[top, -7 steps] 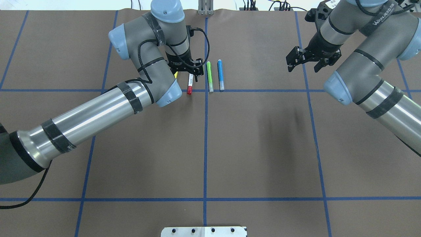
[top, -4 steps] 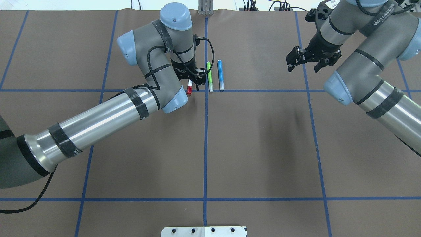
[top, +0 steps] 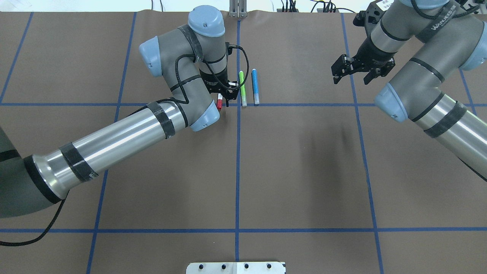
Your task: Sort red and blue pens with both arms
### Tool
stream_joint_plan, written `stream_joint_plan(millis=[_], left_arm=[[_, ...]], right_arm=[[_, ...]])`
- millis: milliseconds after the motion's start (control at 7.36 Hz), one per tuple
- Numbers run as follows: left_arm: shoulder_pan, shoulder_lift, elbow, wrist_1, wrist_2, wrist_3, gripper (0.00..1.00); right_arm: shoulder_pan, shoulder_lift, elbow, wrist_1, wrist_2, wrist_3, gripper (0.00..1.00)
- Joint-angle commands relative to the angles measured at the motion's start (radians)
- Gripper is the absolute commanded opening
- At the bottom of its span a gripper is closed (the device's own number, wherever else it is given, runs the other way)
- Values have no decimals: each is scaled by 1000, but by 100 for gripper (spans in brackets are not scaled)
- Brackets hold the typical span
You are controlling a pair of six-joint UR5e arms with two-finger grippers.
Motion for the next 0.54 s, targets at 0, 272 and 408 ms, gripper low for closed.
stream_joint_plan(millis=[0,272,408], left_arm=[[0,0,15,-3,0,16,64],[12,0,20,-7,2,16,63],[17,0,20,-7,3,16,61]], right_arm=[[-1,1,-1,0,0,3,100],[-1,-1,-1,0,0,3,100],[-1,-1,-1,0,0,3,100]])
